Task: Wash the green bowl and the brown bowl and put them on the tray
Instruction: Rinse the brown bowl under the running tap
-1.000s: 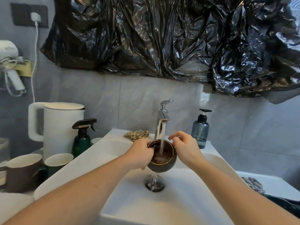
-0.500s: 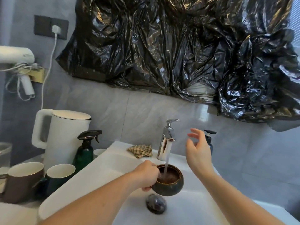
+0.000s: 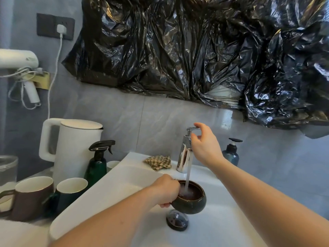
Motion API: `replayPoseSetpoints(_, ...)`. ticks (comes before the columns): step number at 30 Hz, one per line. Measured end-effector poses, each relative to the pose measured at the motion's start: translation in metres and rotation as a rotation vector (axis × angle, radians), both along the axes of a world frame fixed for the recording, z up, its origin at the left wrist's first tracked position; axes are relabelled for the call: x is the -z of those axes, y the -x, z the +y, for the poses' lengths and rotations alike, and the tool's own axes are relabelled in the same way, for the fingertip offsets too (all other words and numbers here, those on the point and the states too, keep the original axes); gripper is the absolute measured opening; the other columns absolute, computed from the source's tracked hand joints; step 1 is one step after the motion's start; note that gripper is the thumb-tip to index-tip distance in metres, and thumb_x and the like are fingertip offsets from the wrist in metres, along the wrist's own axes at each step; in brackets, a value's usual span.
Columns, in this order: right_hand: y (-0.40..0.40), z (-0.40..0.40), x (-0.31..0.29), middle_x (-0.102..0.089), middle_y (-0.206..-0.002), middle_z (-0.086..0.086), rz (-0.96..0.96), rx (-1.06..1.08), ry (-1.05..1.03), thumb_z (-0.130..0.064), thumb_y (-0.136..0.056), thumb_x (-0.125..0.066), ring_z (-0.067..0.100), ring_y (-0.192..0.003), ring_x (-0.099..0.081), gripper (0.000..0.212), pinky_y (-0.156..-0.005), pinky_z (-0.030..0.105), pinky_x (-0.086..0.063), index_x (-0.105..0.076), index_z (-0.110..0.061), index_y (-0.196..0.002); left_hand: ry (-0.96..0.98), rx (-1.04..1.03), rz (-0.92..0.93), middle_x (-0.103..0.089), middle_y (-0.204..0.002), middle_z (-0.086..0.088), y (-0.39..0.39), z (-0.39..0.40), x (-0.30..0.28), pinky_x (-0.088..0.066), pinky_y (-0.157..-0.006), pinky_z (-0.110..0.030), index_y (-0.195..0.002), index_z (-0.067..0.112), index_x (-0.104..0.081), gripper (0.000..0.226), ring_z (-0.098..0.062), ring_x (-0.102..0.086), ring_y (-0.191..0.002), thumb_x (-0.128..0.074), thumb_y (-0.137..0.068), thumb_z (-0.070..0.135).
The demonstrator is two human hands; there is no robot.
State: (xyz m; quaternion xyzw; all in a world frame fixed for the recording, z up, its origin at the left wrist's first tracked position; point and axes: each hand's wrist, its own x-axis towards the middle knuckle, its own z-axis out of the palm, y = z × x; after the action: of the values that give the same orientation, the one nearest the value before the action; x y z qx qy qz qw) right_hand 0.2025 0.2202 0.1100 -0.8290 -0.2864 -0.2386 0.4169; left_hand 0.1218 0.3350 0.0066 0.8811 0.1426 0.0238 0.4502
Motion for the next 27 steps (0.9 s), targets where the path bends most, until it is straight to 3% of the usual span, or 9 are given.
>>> replayPoseSetpoints(3, 0.002, -0.003, 0.001, -0.044, -0.154, -0.011, 0.003, -0.010, -0.012, -0.027, -0.105, -0.045, 0.012, -0.107, -0.060, 0.046, -0.103, 0.036, -0.046, -0.041, -0.028, -0.151, -0.016, -0.020, 0.013, -0.054, -0.062, -0.011, 0.003, -0.001, -0.002, -0.037, -0.043, -0.025, -0.109, -0.005, -0.066, 0.036, -0.018, -0.048, -0.046, -0.032, -0.100, 0.002)
replayPoseSetpoints(7, 0.002, -0.004, -0.001, -0.046, -0.152, -0.010, -0.009, -0.008, -0.006, -0.026, -0.105, -0.045, 0.008, -0.096, -0.059, 0.044, -0.097, 0.033, -0.045, -0.043, -0.027, -0.150, 0.019, -0.055, 0.014, -0.053, -0.064, -0.011, 0.005, -0.003, -0.004, -0.037, -0.046, -0.026, -0.109, -0.001, -0.062, 0.033, -0.019, -0.048, -0.050, -0.031, -0.102, 0.005)
replayPoseSetpoints(17, 0.006, -0.004, 0.000, -0.048, -0.151, -0.009, 0.008, -0.007, -0.015, -0.027, -0.106, -0.046, 0.002, -0.090, -0.061, 0.045, -0.104, 0.044, -0.050, -0.042, -0.029, -0.150, 0.028, -0.135, 0.011, -0.053, -0.071, -0.012, 0.007, -0.004, -0.007, -0.040, -0.054, -0.028, -0.123, 0.000, -0.061, 0.037, -0.021, -0.050, -0.060, -0.033, -0.102, 0.014)
replayPoseSetpoints(24, 0.015, -0.009, 0.018, -0.063, -0.131, -0.008, 0.003, 0.003, -0.091, -0.028, -0.106, -0.046, 0.006, -0.084, -0.063, 0.036, -0.093, 0.041, -0.054, -0.050, -0.035, -0.140, -0.008, -0.149, 0.017, -0.054, -0.070, -0.011, 0.004, 0.001, -0.006, -0.042, -0.055, -0.029, -0.105, 0.002, -0.059, 0.029, -0.021, -0.050, -0.058, -0.034, -0.102, 0.017)
replayPoseSetpoints(27, 0.022, -0.016, 0.012, -0.065, -0.132, -0.007, 0.083, -0.034, -0.156, -0.032, -0.106, -0.045, 0.016, -0.097, -0.065, 0.035, -0.094, 0.038, -0.053, -0.055, -0.034, -0.140, -0.029, -0.160, 0.027, -0.055, -0.068, -0.012, 0.004, 0.002, -0.005, -0.043, -0.055, -0.028, -0.097, 0.005, -0.055, 0.029, -0.020, -0.051, -0.057, -0.032, -0.105, 0.020)
